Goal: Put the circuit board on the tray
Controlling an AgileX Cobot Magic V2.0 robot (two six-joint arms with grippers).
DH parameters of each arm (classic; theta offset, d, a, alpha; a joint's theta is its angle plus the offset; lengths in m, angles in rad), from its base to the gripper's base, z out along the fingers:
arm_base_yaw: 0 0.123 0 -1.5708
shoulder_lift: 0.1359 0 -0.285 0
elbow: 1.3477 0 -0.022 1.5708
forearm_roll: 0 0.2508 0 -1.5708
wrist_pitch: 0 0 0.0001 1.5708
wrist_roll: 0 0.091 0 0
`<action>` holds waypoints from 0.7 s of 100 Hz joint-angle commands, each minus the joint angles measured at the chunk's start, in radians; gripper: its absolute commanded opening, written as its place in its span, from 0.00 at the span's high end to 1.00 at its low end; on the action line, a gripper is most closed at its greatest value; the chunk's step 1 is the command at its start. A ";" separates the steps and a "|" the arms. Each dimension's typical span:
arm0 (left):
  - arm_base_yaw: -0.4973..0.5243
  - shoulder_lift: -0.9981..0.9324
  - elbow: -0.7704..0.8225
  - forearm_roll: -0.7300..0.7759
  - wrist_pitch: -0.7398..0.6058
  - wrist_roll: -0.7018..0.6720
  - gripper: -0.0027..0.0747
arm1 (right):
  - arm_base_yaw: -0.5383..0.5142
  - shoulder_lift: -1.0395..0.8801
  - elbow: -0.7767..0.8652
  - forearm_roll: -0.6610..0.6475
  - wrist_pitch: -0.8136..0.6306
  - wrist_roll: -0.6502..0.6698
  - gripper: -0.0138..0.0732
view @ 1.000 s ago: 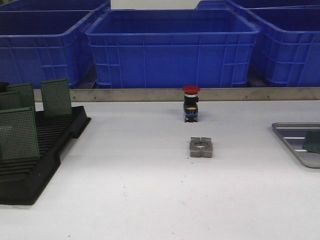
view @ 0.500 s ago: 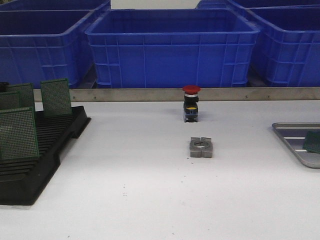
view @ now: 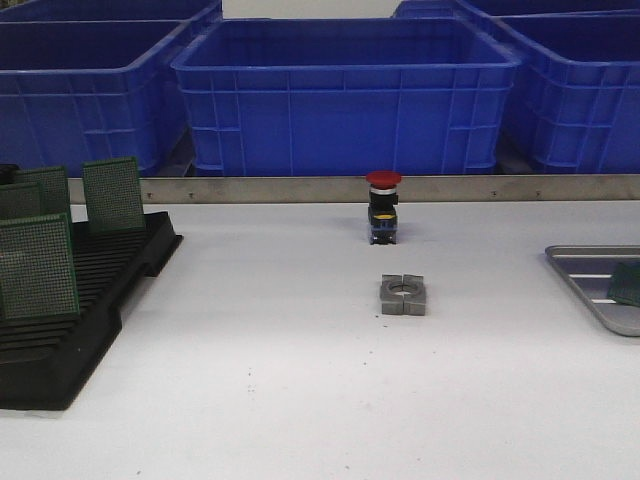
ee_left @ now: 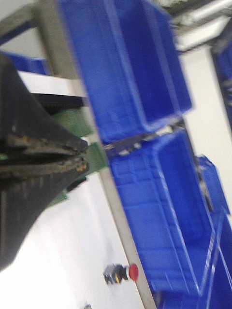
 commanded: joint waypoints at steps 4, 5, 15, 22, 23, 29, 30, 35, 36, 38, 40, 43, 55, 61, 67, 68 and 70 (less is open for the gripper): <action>0.044 -0.016 0.049 0.245 -0.089 -0.417 0.99 | -0.001 0.005 -0.026 0.036 0.000 -0.010 0.91; 0.051 -0.016 0.061 0.263 -0.094 -0.426 0.99 | -0.001 0.005 -0.026 0.036 0.000 -0.010 0.91; 0.086 -0.016 0.154 0.323 -0.206 -0.458 0.99 | -0.001 0.005 -0.026 0.036 0.000 -0.010 0.91; 0.103 -0.016 0.236 0.327 -0.340 -0.458 0.99 | -0.001 0.005 -0.026 0.036 0.000 -0.010 0.91; 0.104 -0.016 0.245 0.327 -0.355 -0.458 0.99 | -0.001 0.005 -0.026 0.036 0.000 -0.010 0.91; 0.112 -0.019 0.295 0.330 -0.421 -0.469 0.99 | -0.001 0.005 -0.026 0.036 0.000 -0.010 0.91; 0.112 -0.024 0.290 0.330 -0.398 -0.469 0.99 | -0.001 0.005 -0.026 0.036 -0.001 -0.010 0.91; 0.114 -0.031 0.289 0.330 -0.338 -0.474 0.99 | -0.001 0.005 -0.026 0.036 0.000 -0.010 0.91; 0.114 -0.031 0.291 0.330 -0.344 -0.477 0.99 | -0.001 0.005 -0.026 0.036 0.000 -0.010 0.91; 0.114 -0.031 0.292 0.330 -0.344 -0.489 0.99 | -0.001 0.008 -0.026 0.036 0.001 -0.010 0.91; 0.114 -0.031 0.292 0.330 -0.318 -0.489 0.99 | -0.001 0.008 -0.026 0.036 0.002 -0.010 0.91; 0.114 -0.031 0.292 0.324 -0.308 -0.489 0.99 | -0.001 0.008 -0.026 0.036 0.002 -0.010 0.91; 0.114 -0.031 0.290 0.252 -0.277 -0.489 0.99 | -0.001 0.008 -0.026 0.036 0.000 -0.010 0.91; 0.114 -0.031 0.290 0.240 -0.293 -0.489 0.99 | -0.001 0.008 -0.026 0.036 -0.001 -0.010 0.91; 0.114 -0.031 0.290 0.240 -0.293 -0.489 0.99 | -0.001 0.008 -0.026 0.036 -0.001 -0.010 0.91; 0.114 -0.031 0.290 0.240 -0.291 -0.489 0.99 | -0.001 0.008 -0.026 0.036 -0.001 -0.010 0.91; 0.114 -0.031 0.290 0.240 -0.291 -0.489 0.99 | -0.001 0.008 -0.026 0.036 -0.001 -0.010 0.91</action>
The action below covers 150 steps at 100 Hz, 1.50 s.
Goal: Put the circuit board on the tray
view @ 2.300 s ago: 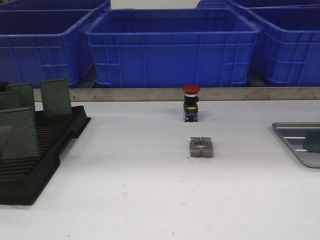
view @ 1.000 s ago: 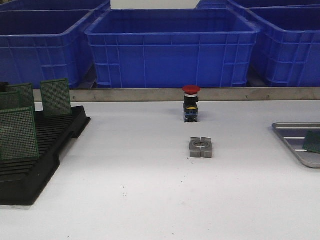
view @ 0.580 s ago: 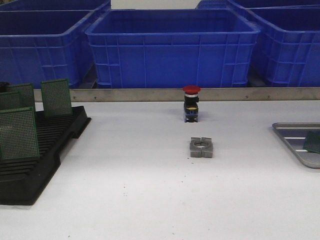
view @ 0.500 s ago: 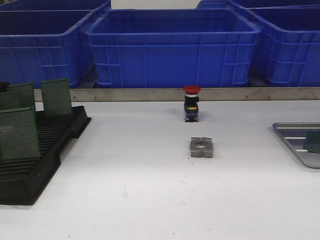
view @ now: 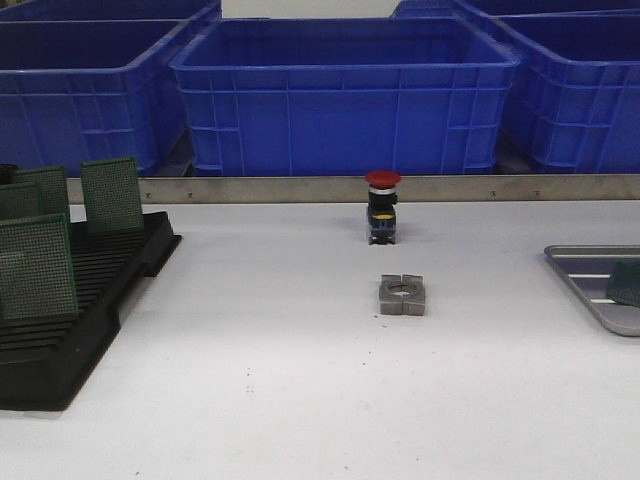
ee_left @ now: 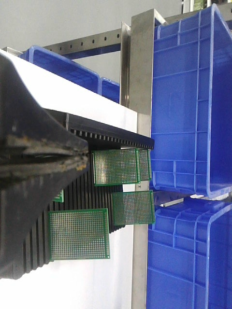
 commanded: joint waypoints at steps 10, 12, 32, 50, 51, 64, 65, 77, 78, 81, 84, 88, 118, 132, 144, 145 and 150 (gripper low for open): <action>0.004 -0.031 0.029 -0.019 -0.077 -0.009 0.99 | -0.001 0.008 -0.026 0.035 -0.001 -0.010 0.91; 0.004 -0.031 0.029 -0.019 -0.077 -0.009 0.99 | -0.001 0.008 -0.026 0.035 0.000 -0.010 0.91; 0.004 -0.031 0.029 -0.019 -0.077 -0.009 0.99 | -0.001 0.008 -0.026 0.035 -0.001 -0.010 0.91; 0.004 -0.031 0.029 -0.019 -0.077 -0.009 0.99 | -0.001 0.008 -0.026 0.035 -0.001 -0.010 0.91; 0.004 -0.031 0.029 -0.019 -0.077 -0.009 0.99 | -0.001 0.008 -0.026 0.035 -0.001 -0.010 0.91; 0.004 -0.031 0.029 -0.019 -0.077 -0.009 0.99 | -0.001 0.008 -0.026 0.035 -0.001 -0.010 0.91; 0.004 -0.031 0.029 -0.019 -0.077 -0.009 0.99 | -0.001 0.008 -0.026 0.035 -0.001 -0.010 0.91; 0.004 -0.031 0.029 -0.019 -0.077 -0.009 0.99 | -0.001 0.008 -0.026 0.035 -0.001 -0.010 0.91; 0.004 -0.031 0.029 -0.019 -0.077 -0.009 0.99 | -0.001 0.008 -0.026 0.035 -0.001 -0.010 0.91; 0.004 -0.031 0.029 -0.019 -0.077 -0.009 0.99 | -0.001 0.008 -0.026 0.035 -0.001 -0.010 0.91; 0.004 -0.031 0.029 -0.019 -0.077 -0.009 0.99 | -0.003 0.008 -0.026 0.035 -0.001 -0.010 0.91; 0.004 -0.031 0.029 -0.019 -0.077 -0.009 0.99 | -0.010 0.008 -0.026 0.035 -0.011 -0.011 0.91; 0.004 -0.031 0.029 -0.019 -0.077 -0.009 0.99 | -0.048 0.008 -0.026 -0.172 -0.231 0.023 0.91; 0.004 -0.031 0.029 -0.019 -0.077 -0.009 0.99 | -0.048 0.008 -0.026 -0.537 -0.205 0.320 0.91; 0.004 -0.031 0.029 -0.019 -0.077 -0.009 0.99 | -0.042 0.008 -0.026 -0.883 -0.200 0.743 0.91; 0.004 -0.031 0.029 -0.019 -0.077 -0.009 0.99 | -0.042 0.008 -0.026 -0.904 -0.200 0.795 0.91; 0.004 -0.031 0.029 -0.019 -0.077 -0.009 0.99 | -0.042 0.008 -0.023 -1.054 -0.201 0.976 0.91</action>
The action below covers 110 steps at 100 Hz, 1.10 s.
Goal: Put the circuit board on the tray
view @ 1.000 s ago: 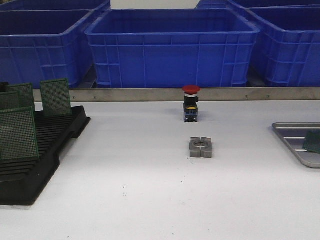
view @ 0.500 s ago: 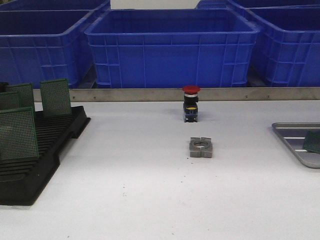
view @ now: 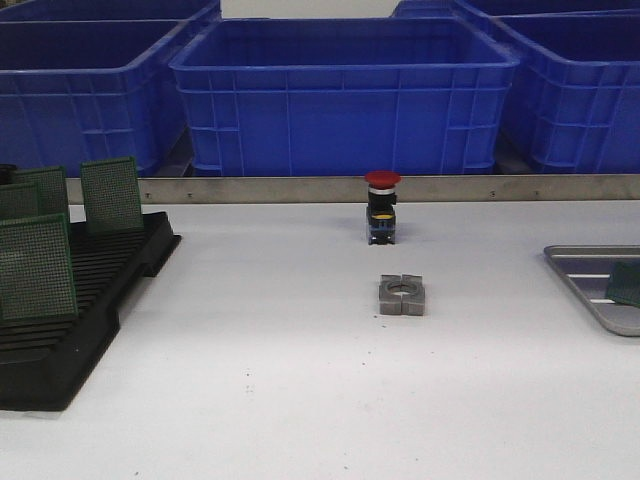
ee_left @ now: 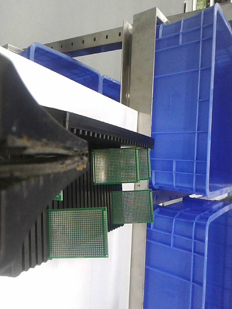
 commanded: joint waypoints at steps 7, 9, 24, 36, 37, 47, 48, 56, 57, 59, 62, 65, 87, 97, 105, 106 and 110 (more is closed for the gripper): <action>0.000 -0.031 0.029 -0.008 -0.077 -0.009 0.99 | 0.003 0.008 -0.009 -0.432 -0.050 0.571 0.91; 0.000 -0.031 0.029 -0.008 -0.077 -0.009 0.99 | 0.003 0.008 -0.001 -0.482 -0.058 0.636 0.91; 0.000 -0.031 0.029 -0.008 -0.077 -0.009 0.99 | 0.003 -0.037 0.095 -0.743 -0.199 0.985 0.91; 0.000 -0.031 0.029 -0.008 -0.077 -0.009 0.99 | 0.003 -0.116 0.191 -0.851 -0.286 1.112 0.91; 0.000 -0.031 0.029 -0.008 -0.077 -0.009 0.99 | 0.003 -0.125 0.197 -0.854 -0.287 1.120 0.91; 0.000 -0.031 0.029 -0.008 -0.077 -0.009 0.99 | 0.017 -0.200 0.261 -0.876 -0.223 1.173 0.91; 0.000 -0.031 0.029 -0.008 -0.077 -0.009 0.99 | 0.023 -0.206 0.258 -0.882 -0.207 1.173 0.91; 0.000 -0.031 0.029 -0.008 -0.077 -0.009 0.99 | 0.061 -0.279 0.259 -0.908 -0.148 1.175 0.91; 0.000 -0.031 0.029 -0.008 -0.077 -0.009 0.99 | 0.068 -0.283 0.259 -0.909 -0.141 1.175 0.91; 0.000 -0.031 0.029 -0.008 -0.077 -0.009 0.99 | 0.080 -0.278 0.259 -0.909 -0.141 1.175 0.91; 0.000 -0.031 0.029 -0.008 -0.077 -0.009 0.99 | 0.094 -0.274 0.259 -0.909 -0.142 1.175 0.91; 0.000 -0.031 0.029 -0.008 -0.077 -0.009 0.99 | 0.104 -0.275 0.259 -0.909 -0.140 1.175 0.91; 0.000 -0.031 0.029 -0.008 -0.077 -0.009 0.99 | 0.111 -0.276 0.259 -0.909 -0.134 1.175 0.91; 0.000 -0.031 0.029 -0.008 -0.077 -0.009 0.99 | 0.111 -0.276 0.259 -0.909 -0.134 1.175 0.91; 0.000 -0.031 0.029 -0.008 -0.077 -0.009 0.99 | 0.111 -0.276 0.259 -0.909 -0.134 1.175 0.91; 0.000 -0.031 0.029 -0.008 -0.077 -0.009 0.99 | 0.111 -0.276 0.259 -0.909 -0.134 1.175 0.91; 0.000 -0.031 0.029 -0.008 -0.077 -0.009 0.99 | 0.111 -0.276 0.259 -0.909 -0.134 1.175 0.91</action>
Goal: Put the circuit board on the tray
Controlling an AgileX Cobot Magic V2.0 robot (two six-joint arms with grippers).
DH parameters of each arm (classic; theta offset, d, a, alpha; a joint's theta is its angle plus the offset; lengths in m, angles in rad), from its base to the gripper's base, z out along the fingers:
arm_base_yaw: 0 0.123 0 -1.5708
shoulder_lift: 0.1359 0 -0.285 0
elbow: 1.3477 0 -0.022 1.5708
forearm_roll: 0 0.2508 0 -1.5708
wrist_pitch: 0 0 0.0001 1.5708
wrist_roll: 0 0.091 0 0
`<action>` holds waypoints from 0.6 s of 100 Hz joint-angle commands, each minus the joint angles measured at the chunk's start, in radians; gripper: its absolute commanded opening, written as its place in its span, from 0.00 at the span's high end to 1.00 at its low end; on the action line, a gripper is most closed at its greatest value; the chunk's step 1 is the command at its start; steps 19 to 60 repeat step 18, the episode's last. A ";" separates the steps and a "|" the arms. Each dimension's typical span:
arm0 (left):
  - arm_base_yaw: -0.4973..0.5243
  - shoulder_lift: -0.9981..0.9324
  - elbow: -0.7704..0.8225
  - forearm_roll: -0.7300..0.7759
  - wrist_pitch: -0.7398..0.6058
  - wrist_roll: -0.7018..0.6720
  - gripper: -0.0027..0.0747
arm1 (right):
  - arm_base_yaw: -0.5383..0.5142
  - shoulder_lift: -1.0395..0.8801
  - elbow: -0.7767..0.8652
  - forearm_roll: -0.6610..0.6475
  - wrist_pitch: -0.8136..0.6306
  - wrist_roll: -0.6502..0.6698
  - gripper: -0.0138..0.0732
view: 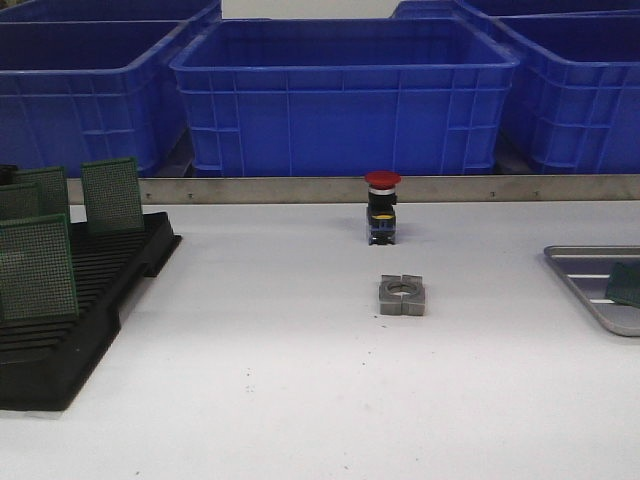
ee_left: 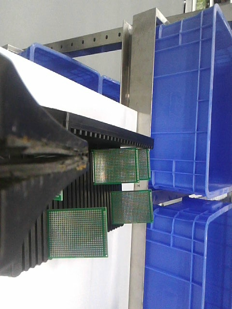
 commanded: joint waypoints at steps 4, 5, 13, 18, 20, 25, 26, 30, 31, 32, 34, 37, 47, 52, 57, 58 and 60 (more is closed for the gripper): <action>0.000 -0.031 0.029 -0.008 -0.077 -0.009 0.99 | -0.001 -0.020 0.002 -0.013 -0.069 0.001 0.91; 0.000 -0.031 0.029 -0.008 -0.077 -0.009 0.99 | -0.001 -0.020 0.002 -0.013 -0.069 0.001 0.91; 0.000 -0.031 0.029 -0.008 -0.077 -0.009 0.99 | -0.001 -0.020 0.002 -0.013 -0.069 0.001 0.91; 0.000 -0.031 0.029 -0.008 -0.077 -0.009 0.99 | -0.001 -0.020 0.002 -0.013 -0.069 0.001 0.91; 0.000 -0.031 0.029 -0.008 -0.077 -0.009 0.99 | -0.001 -0.020 0.002 -0.013 -0.069 0.001 0.91; 0.000 -0.031 0.029 -0.008 -0.077 -0.009 0.99 | -0.001 -0.020 0.002 -0.013 -0.069 0.001 0.91; 0.000 -0.031 0.029 -0.008 -0.077 -0.009 0.99 | -0.001 -0.020 0.002 -0.013 -0.069 0.001 0.91; 0.000 -0.031 0.029 -0.008 -0.077 -0.009 0.99 | -0.001 -0.020 0.002 -0.013 -0.069 0.001 0.91; 0.000 -0.031 0.029 -0.008 -0.077 -0.009 0.99 | -0.001 -0.020 0.002 -0.013 -0.069 0.001 0.91; 0.000 -0.031 0.029 -0.008 -0.077 -0.009 0.99 | -0.001 -0.020 0.002 -0.013 -0.069 0.001 0.91; 0.000 -0.031 0.029 -0.008 -0.077 -0.009 0.99 | -0.001 -0.020 0.002 -0.013 -0.069 0.001 0.91; 0.000 -0.031 0.029 -0.008 -0.077 -0.009 0.99 | -0.001 -0.020 0.002 -0.013 -0.069 0.001 0.91; 0.000 -0.031 0.029 -0.008 -0.077 -0.009 0.99 | -0.001 -0.020 0.002 -0.013 -0.069 0.001 0.91; 0.000 -0.031 0.029 -0.008 -0.077 -0.009 0.99 | -0.001 -0.020 0.002 -0.013 -0.069 0.001 0.91; 0.000 -0.031 0.029 -0.008 -0.077 -0.009 0.99 | -0.001 -0.020 0.002 -0.013 -0.069 0.001 0.91; 0.000 -0.031 0.029 -0.008 -0.077 -0.009 0.99 | -0.001 -0.020 0.002 -0.013 -0.069 0.001 0.91; 0.000 -0.031 0.029 -0.008 -0.077 -0.009 0.99 | -0.001 -0.020 0.002 -0.013 -0.069 0.001 0.91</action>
